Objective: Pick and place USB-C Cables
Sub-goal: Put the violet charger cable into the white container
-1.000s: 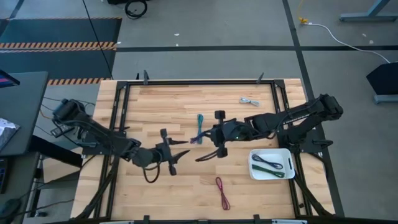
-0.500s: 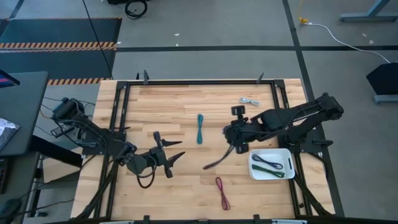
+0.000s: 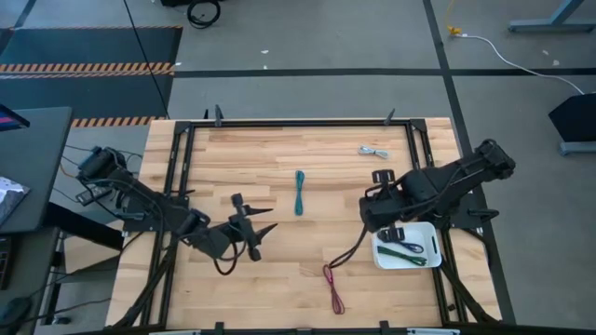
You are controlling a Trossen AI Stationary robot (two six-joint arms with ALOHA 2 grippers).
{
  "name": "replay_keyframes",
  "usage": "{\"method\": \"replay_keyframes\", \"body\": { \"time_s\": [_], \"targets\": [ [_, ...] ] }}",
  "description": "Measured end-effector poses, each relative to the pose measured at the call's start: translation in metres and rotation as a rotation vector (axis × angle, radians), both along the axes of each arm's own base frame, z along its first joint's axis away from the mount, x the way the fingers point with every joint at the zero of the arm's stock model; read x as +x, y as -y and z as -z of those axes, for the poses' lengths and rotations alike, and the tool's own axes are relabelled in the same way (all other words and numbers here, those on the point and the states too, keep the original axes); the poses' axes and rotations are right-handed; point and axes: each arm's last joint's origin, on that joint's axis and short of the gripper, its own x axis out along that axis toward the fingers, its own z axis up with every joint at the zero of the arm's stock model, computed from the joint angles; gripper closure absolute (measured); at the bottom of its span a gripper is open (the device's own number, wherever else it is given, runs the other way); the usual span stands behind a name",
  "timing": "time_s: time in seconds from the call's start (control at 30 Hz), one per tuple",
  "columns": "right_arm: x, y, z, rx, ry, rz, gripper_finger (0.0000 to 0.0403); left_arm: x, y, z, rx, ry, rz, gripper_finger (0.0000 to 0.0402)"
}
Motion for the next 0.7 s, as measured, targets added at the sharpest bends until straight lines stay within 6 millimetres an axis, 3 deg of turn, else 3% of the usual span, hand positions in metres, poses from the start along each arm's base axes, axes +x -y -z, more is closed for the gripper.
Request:
{"method": "replay_keyframes", "body": {
  "time_s": [0.27, 0.57, 0.7],
  "targets": [
    [-0.007, -0.015, 0.0, 0.1, -0.044, -0.051, 0.038, 0.002, -0.003, 0.002, -0.003, -0.028, 0.025, 0.02],
    [-0.003, -0.007, -0.002, -0.154, 0.081, -0.025, 0.038, 0.001, -0.003, 0.005, 0.011, -0.054, 0.027, 0.02],
    [-0.003, -0.007, -0.004, -0.112, 0.052, -0.077, 0.038, 0.0, -0.004, 0.007, 0.024, -0.075, 0.026, 0.02]
  ]
}}
